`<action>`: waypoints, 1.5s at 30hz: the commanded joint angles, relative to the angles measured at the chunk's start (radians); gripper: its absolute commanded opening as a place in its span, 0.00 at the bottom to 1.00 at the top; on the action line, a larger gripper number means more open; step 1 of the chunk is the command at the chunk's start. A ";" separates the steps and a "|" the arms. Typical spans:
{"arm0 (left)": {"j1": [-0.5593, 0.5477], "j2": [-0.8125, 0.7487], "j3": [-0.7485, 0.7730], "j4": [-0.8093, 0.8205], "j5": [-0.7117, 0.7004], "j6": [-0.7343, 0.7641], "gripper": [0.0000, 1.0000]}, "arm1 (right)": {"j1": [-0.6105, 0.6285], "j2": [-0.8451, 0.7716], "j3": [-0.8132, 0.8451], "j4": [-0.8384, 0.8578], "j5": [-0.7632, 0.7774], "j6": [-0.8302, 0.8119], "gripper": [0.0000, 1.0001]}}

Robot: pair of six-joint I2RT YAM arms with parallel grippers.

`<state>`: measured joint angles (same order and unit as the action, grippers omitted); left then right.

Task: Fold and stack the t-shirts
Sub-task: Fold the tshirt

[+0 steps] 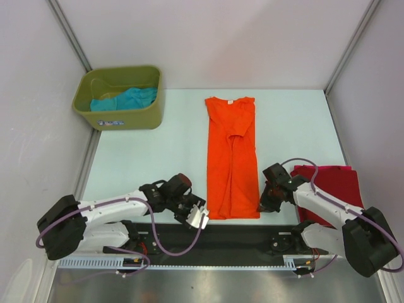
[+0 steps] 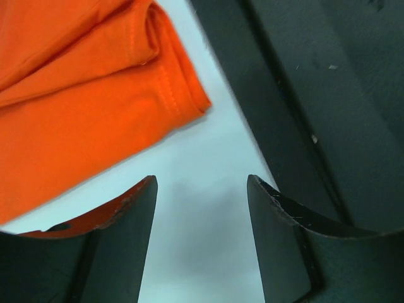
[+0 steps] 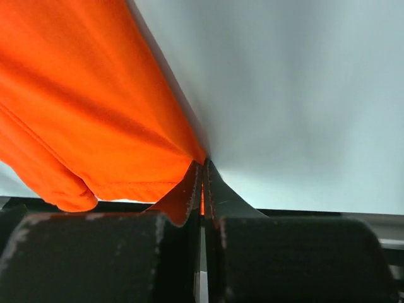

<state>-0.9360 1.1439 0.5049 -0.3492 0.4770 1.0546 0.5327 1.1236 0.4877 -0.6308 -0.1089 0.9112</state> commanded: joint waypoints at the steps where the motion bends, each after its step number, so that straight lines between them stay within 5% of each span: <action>1: -0.052 0.039 0.037 0.101 0.029 0.021 0.64 | -0.025 -0.016 -0.009 -0.070 0.040 -0.066 0.02; 3: -0.076 0.063 0.056 0.111 0.041 0.002 0.64 | -0.033 0.002 0.015 -0.108 0.050 -0.087 0.32; 7: -0.107 0.091 0.032 0.183 0.051 0.015 0.64 | -0.001 -0.039 0.155 -0.230 0.101 -0.115 0.58; 10: -0.136 0.096 0.007 0.213 0.077 0.047 0.63 | 0.102 -0.065 0.273 -0.216 0.133 -0.100 0.67; 14: -0.155 0.114 -0.014 0.248 0.089 0.068 0.53 | 0.219 0.052 0.302 -0.035 0.084 -0.086 0.70; 22: -0.161 0.128 -0.054 0.274 0.091 0.074 0.38 | 0.415 0.340 0.487 -0.047 0.189 -0.123 0.73; 38: -0.162 0.136 -0.071 0.357 0.064 0.044 0.26 | 0.490 0.541 0.569 -0.119 0.268 -0.135 0.75; 41: -0.162 0.135 -0.069 0.357 0.066 0.039 0.15 | 0.490 0.551 0.577 -0.156 0.290 -0.132 0.75; 42: -0.162 0.134 -0.069 0.357 0.068 0.038 0.00 | 0.490 0.550 0.580 -0.167 0.307 -0.133 0.74; 45: -0.162 0.131 -0.072 0.357 0.072 0.042 0.00 | 0.490 0.526 0.572 -0.191 0.333 -0.121 0.74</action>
<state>-1.0912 1.2873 0.4393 -0.0166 0.5083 1.0924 1.0210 1.6737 1.0283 -0.7708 0.1581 0.7841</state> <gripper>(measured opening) 0.010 0.743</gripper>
